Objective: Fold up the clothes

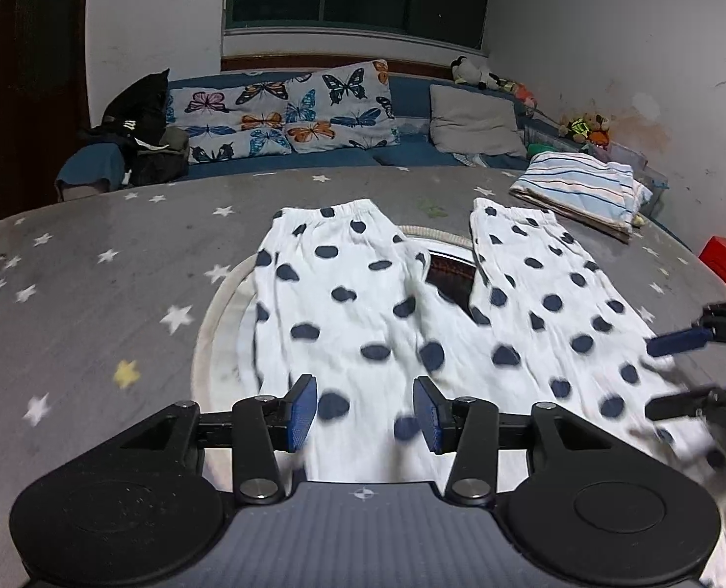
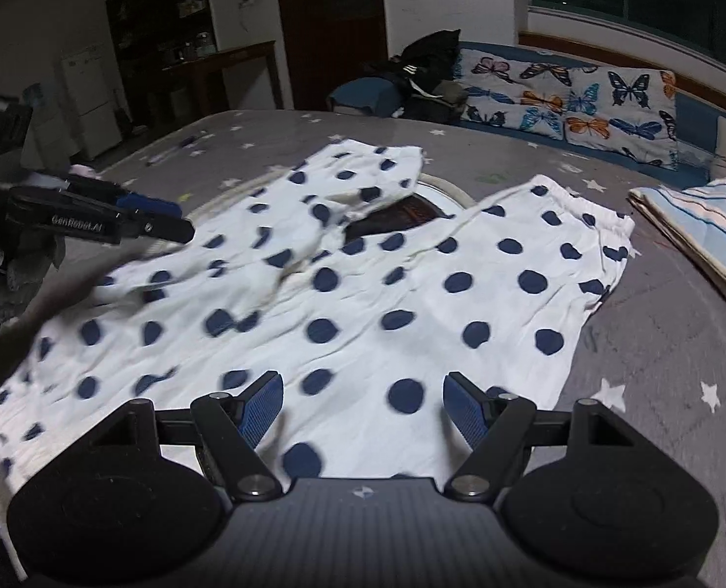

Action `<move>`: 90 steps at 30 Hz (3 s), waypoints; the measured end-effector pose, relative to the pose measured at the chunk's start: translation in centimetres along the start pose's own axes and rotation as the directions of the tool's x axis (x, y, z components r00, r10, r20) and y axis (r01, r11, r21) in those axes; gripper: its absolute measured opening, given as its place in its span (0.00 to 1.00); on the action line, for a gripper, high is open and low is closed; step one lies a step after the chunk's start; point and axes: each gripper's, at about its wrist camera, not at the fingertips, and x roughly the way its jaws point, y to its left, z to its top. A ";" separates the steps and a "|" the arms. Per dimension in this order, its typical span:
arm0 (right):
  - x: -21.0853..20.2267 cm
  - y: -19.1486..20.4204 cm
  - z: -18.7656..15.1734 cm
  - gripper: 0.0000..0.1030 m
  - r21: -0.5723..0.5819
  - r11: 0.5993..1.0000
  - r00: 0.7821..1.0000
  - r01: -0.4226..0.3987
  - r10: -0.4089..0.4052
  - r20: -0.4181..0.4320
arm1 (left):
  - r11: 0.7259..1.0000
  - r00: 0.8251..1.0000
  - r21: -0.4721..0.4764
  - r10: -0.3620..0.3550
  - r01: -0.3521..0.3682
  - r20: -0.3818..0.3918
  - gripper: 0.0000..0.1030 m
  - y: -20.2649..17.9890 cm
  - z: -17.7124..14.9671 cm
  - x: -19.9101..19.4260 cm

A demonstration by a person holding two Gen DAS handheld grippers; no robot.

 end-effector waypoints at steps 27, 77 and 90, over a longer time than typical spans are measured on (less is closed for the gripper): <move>1.8 -0.7 -2.3 0.96 -0.029 0.999 0.994 0.042 -0.039 0.098 | 0.952 0.952 -0.003 0.307 -0.307 0.020 0.46 3.7 4.6 8.1; 1.8 -0.2 -2.6 1.00 -0.049 0.997 0.995 0.054 -0.050 0.088 | 0.867 0.889 0.194 0.445 -0.458 0.107 0.83 2.6 4.4 9.3; 1.8 -0.2 -2.6 1.00 -0.051 0.997 0.995 0.056 -0.051 0.087 | 0.992 0.993 0.072 0.102 -0.106 0.051 0.83 -3.1 -2.7 -2.0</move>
